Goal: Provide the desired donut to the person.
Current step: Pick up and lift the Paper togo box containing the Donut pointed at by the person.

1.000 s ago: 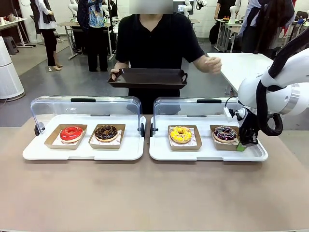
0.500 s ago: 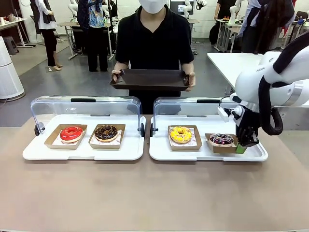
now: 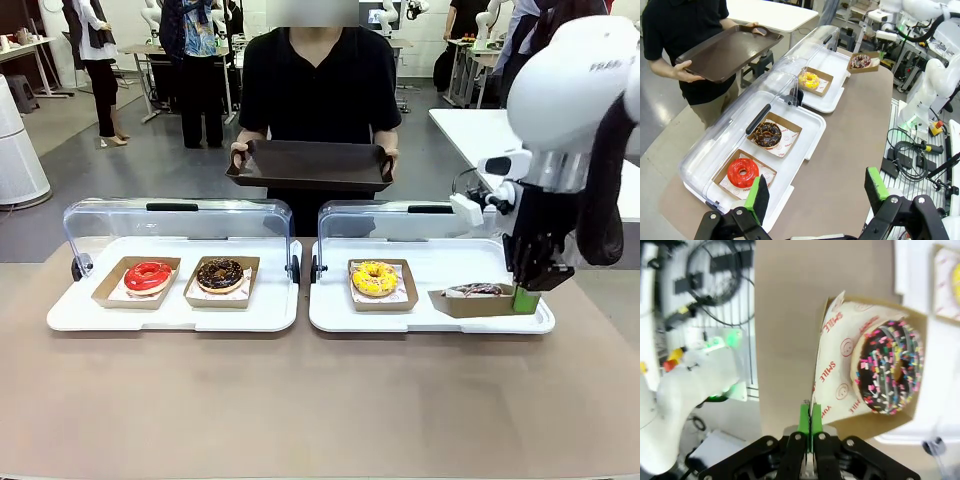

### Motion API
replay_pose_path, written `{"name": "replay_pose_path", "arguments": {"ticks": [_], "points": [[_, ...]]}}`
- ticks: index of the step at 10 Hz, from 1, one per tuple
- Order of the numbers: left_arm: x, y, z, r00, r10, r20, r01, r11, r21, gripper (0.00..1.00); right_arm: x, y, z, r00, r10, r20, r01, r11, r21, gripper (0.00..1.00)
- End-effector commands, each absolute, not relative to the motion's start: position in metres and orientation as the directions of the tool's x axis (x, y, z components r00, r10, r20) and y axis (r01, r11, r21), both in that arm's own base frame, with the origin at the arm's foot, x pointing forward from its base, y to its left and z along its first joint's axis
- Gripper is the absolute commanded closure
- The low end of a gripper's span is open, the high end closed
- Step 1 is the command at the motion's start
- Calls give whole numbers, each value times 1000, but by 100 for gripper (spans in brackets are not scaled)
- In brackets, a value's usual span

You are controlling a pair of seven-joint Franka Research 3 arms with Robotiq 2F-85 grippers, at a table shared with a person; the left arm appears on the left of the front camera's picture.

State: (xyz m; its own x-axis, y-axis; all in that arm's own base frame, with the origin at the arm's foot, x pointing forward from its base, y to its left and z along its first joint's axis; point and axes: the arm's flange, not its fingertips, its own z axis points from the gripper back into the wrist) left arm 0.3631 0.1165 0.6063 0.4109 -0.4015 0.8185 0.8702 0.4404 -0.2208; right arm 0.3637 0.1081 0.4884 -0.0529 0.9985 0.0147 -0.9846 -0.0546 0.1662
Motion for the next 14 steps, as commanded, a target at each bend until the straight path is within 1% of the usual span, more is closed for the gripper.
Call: {"name": "replay_pose_path", "arguments": {"ticks": [1,3,4,7,10,11,12,14], "points": [[362,118,608,411,-394,822,871,437,-225,0,351,123,526,-44,998,-41,-996,-41,77,100],[362,118,608,411,-394,822,871,437,-225,0,347,139,577,-13,1000,-26,-1000,-13,-5,100],[362,118,608,411,-394,822,871,437,-225,0,351,145,598,3,1000,-10,-1000,2,-24,100],[362,118,608,411,-394,822,871,437,-225,0,385,162,636,45,997,58,-998,47,-31,100],[362,118,608,411,-394,822,871,437,-225,0,415,176,641,49,997,67,-999,50,-20,100],[362,118,608,411,-394,822,871,437,-225,0,421,178,638,32,997,73,-999,34,-20,100],[362,118,608,411,-394,822,871,437,-225,0,412,169,633,28,998,55,-999,31,-45,100],[362,118,608,411,-394,822,871,437,-225,0,412,169,633,28,998,55,-999,31,-45,100]]}}
